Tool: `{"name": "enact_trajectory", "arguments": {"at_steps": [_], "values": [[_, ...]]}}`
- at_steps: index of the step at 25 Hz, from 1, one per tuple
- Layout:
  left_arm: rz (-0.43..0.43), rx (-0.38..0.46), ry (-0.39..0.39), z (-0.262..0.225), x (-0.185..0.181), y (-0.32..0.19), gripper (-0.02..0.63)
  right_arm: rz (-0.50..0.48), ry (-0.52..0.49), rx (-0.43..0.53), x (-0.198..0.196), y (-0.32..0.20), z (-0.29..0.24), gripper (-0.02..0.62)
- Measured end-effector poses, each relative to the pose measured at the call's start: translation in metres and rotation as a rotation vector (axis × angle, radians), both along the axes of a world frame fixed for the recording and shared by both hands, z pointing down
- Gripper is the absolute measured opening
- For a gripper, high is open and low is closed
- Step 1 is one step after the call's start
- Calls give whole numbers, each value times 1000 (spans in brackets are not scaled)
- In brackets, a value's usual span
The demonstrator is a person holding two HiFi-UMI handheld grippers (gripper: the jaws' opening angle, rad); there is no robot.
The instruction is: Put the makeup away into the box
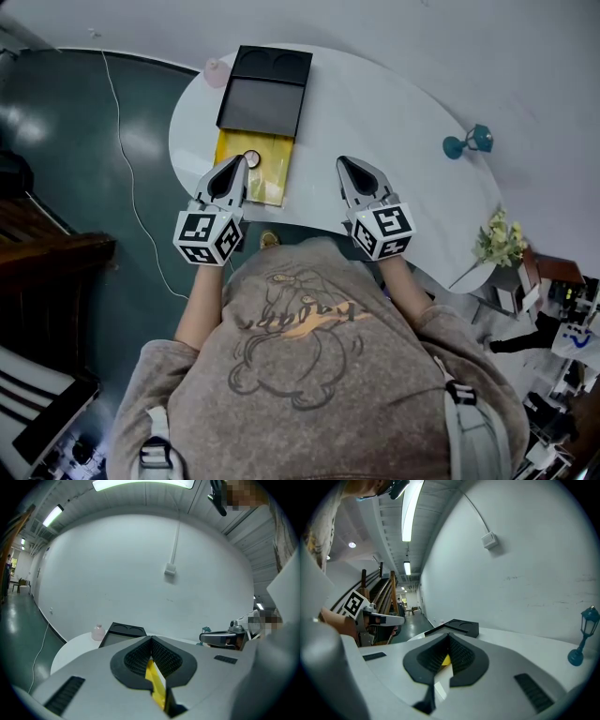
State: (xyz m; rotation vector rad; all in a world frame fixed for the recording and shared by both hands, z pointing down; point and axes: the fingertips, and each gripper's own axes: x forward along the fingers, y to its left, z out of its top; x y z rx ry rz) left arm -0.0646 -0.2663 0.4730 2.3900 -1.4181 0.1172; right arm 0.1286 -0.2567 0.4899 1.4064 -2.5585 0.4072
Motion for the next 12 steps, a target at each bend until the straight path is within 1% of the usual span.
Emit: {"name": "enact_trajectory", "arguments": {"at_steps": [6, 12], "values": [[-15, -12, -4, 0, -2, 0, 21, 9, -33, -16, 0, 0, -3, 3], [-28, -19, 1, 0, -4, 1, 21, 1, -38, -12, -3, 2, -4, 3]]}}
